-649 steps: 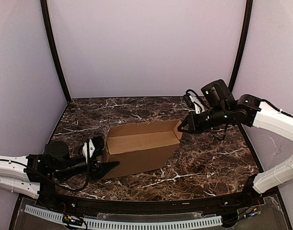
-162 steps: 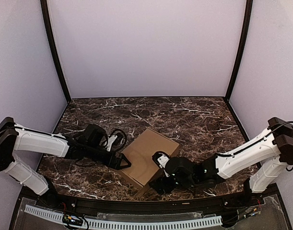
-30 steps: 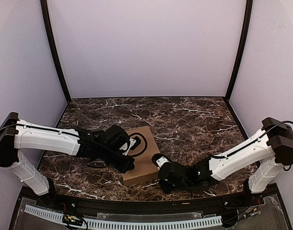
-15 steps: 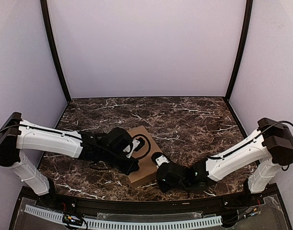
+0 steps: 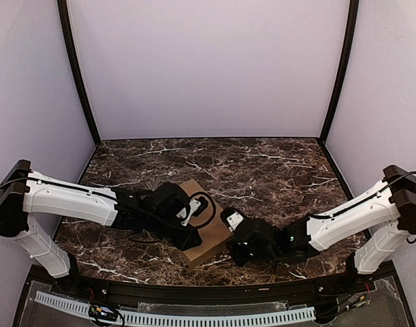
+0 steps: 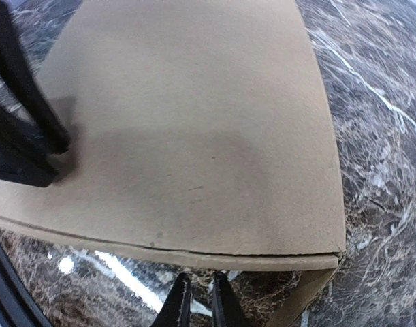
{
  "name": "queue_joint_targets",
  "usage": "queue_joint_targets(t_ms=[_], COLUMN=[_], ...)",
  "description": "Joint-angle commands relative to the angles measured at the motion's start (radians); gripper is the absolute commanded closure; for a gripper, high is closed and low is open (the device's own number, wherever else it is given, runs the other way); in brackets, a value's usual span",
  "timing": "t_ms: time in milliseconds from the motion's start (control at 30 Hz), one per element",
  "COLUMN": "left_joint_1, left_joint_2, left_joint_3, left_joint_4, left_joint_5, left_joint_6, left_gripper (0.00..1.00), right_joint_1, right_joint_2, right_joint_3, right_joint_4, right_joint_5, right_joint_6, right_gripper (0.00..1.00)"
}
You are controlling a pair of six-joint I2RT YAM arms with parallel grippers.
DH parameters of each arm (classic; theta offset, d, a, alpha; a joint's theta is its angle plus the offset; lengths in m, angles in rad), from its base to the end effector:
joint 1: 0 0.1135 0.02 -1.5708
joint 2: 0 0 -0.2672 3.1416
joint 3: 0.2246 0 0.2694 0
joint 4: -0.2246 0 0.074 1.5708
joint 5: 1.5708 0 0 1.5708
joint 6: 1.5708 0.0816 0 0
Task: Fold the paper box
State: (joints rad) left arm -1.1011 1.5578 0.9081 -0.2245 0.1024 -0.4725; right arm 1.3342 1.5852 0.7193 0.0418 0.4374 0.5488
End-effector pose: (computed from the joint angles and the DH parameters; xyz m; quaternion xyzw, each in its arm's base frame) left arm 0.1562 -0.3261 0.1506 0.3068 0.8873 -0.2753 0.2066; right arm 0.1133 0.3226 0.1109 -0.2747 0.8700 0.1689 0.3729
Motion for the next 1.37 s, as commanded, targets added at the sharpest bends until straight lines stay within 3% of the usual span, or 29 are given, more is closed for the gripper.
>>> queue_joint_targets(t_ms=[0,133,267,300,333,367,433,633,800,933,1167,1333], left_joint_1=[-0.013,-0.014,-0.013,-0.013,-0.013,-0.013,-0.013,-0.011,-0.007,-0.006,-0.007,-0.007], left_joint_2=[0.046,0.011,-0.047,-0.061,-0.087,-0.102,-0.151,-0.323,-0.407,-0.507,-0.793,-0.927], left_joint_3=[-0.023,0.02,0.06,0.066,0.079,0.084,0.099,0.157,0.239,0.218,-0.079,-0.237], left_joint_4=[-0.206,-0.23,-0.254,-0.262,-0.265,-0.266,-0.263,-0.3,-0.369,-0.365,-0.114,-0.001], left_joint_5=[-0.017,-0.065,-0.136,-0.148,-0.177,-0.19,-0.25,-0.446,-0.572,-0.669,-0.67,-0.637], left_joint_6=[0.011,0.032,0.056,0.067,0.072,0.082,0.1,0.135,0.215,0.323,0.461,0.444], left_gripper=[0.78,0.64,0.46,0.38,0.32,0.13,0.03,0.01,0.01,0.01,0.01,0.01], right_joint_1=[-0.003,-0.002,-0.007,-0.01,-0.014,-0.019,-0.025,-0.029,-0.029,-0.029,-0.016,-0.007], right_joint_2=[-0.103,-0.217,-0.312,-0.328,-0.344,-0.356,-0.373,-0.385,-0.376,-0.379,-0.379,-0.47], right_joint_3=[-0.038,-0.046,-0.039,-0.036,-0.029,-0.019,0.008,0.131,0.226,0.296,0.319,0.267], right_joint_4=[0.028,-0.035,-0.151,-0.173,-0.204,-0.234,-0.301,-0.555,-0.807,-1.0,-1.216,-1.136], right_joint_5=[-0.102,-0.114,-0.063,-0.04,-0.011,0.015,0.086,0.369,0.507,0.537,0.547,0.524], right_joint_6=[-0.087,-0.118,-0.126,-0.122,-0.112,-0.104,-0.085,0.095,0.274,0.386,0.551,0.515], right_gripper=[0.84,0.63,0.22,0.04,0.02,0.01,0.02,0.01,0.01,0.01,0.01,0.01])
